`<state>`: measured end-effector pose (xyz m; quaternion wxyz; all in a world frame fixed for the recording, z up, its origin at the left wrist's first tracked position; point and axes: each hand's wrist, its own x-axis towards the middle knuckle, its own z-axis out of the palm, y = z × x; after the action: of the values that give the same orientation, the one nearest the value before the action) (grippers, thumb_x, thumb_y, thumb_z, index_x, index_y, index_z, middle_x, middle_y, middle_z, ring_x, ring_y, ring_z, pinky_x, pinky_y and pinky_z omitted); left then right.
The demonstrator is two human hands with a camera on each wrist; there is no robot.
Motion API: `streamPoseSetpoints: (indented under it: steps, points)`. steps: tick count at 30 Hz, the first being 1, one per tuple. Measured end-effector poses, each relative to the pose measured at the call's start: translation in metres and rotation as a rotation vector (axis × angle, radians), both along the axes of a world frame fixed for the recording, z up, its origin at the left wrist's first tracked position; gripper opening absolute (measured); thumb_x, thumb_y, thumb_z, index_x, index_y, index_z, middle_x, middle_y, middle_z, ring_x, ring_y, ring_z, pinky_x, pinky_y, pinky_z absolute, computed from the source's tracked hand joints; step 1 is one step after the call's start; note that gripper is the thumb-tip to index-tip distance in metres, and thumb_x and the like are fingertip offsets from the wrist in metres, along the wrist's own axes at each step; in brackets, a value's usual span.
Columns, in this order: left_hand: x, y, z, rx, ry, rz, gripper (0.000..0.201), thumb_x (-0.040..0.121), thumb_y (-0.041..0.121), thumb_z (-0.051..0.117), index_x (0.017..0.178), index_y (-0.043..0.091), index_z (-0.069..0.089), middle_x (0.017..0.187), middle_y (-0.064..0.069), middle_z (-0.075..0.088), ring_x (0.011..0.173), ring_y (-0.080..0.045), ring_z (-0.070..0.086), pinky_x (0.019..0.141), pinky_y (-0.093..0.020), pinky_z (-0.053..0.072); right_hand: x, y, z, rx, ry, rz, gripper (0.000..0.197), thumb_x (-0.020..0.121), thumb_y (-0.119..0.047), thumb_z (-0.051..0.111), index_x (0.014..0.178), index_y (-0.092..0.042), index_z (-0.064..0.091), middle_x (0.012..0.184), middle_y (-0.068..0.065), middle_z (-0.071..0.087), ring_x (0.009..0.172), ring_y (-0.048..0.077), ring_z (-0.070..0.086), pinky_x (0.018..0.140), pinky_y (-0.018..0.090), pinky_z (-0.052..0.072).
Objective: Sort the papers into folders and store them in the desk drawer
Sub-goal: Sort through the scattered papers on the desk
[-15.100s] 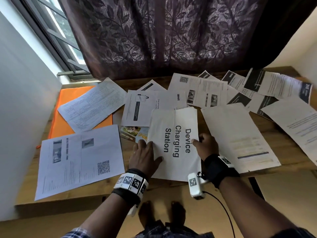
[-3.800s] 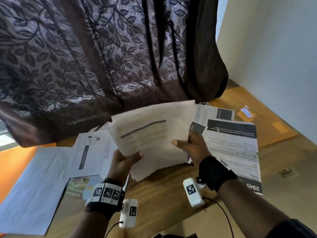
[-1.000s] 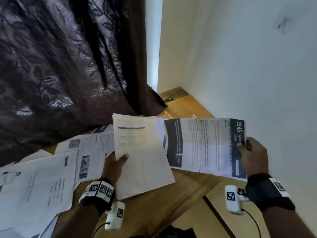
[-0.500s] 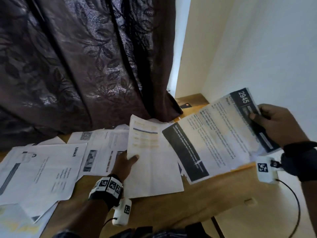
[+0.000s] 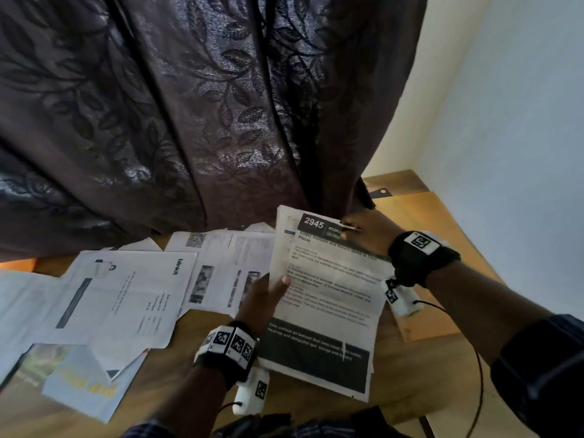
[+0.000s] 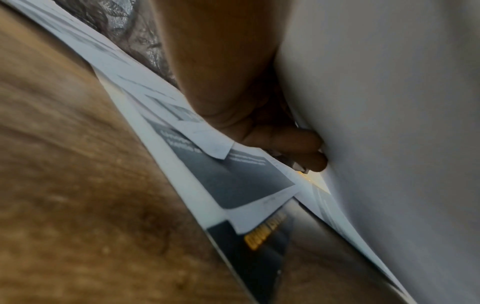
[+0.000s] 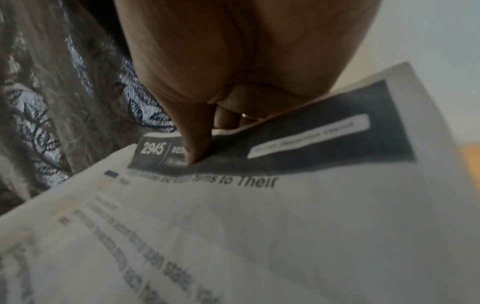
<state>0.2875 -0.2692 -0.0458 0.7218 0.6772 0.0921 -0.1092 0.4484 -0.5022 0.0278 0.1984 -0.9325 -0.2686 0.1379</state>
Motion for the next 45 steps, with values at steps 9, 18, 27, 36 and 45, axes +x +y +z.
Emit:
streamPoseSetpoints:
  steps: [9,18,27,36,45]
  points:
    - [-0.011,0.017,-0.015,0.07,0.01,0.1,0.021,0.095,0.015,0.061,0.116,0.013,0.065,0.109,-0.004,0.075,0.098,-0.025,0.073,0.082,-0.04,0.06,-0.014,0.012,-0.025,0.286,-0.235,-0.333,0.038,0.088,-0.02,0.066,0.125,-0.02,0.058,0.122,0.004,0.064,0.106,0.023,0.063,0.088,0.031,0.047]
    - [-0.034,0.023,-0.017,-0.123,0.046,0.211,0.024,0.1,0.015,0.052,0.119,0.009,0.064,0.112,-0.01,0.074,0.103,-0.03,0.071,0.084,-0.042,0.059,-0.109,-0.005,-0.08,0.861,0.471,-0.634,0.021,0.085,-0.011,0.073,0.103,-0.022,0.069,0.103,0.002,0.077,0.097,0.023,0.072,0.093,0.057,0.054]
    - [-0.05,0.042,0.037,-0.095,-0.237,0.256,0.026,0.091,-0.003,0.06,0.114,0.007,0.067,0.11,-0.007,0.075,0.103,-0.024,0.071,0.082,-0.037,0.06,-0.144,0.042,-0.012,1.193,0.345,-0.477,0.026,0.092,-0.007,0.064,0.117,-0.011,0.066,0.112,0.011,0.074,0.104,0.033,0.07,0.089,0.052,0.056]
    - [-0.065,0.061,0.029,0.035,-0.342,0.255,0.03,0.091,-0.002,0.063,0.111,0.02,0.068,0.116,0.0,0.073,0.111,-0.02,0.067,0.093,-0.043,0.056,-0.167,0.079,-0.019,1.143,0.294,-0.35,0.039,0.072,-0.04,0.081,0.109,-0.034,0.072,0.112,-0.002,0.074,0.108,0.016,0.068,0.091,0.039,0.057]
    - [-0.075,0.09,0.023,0.043,-0.259,0.298,0.023,0.095,0.013,0.062,0.117,0.016,0.068,0.116,-0.001,0.073,0.113,-0.018,0.067,0.098,-0.042,0.054,-0.175,0.1,-0.035,1.091,0.289,-0.367,0.029,0.087,-0.009,0.068,0.11,-0.026,0.069,0.11,-0.003,0.075,0.106,0.017,0.07,0.087,0.036,0.056]
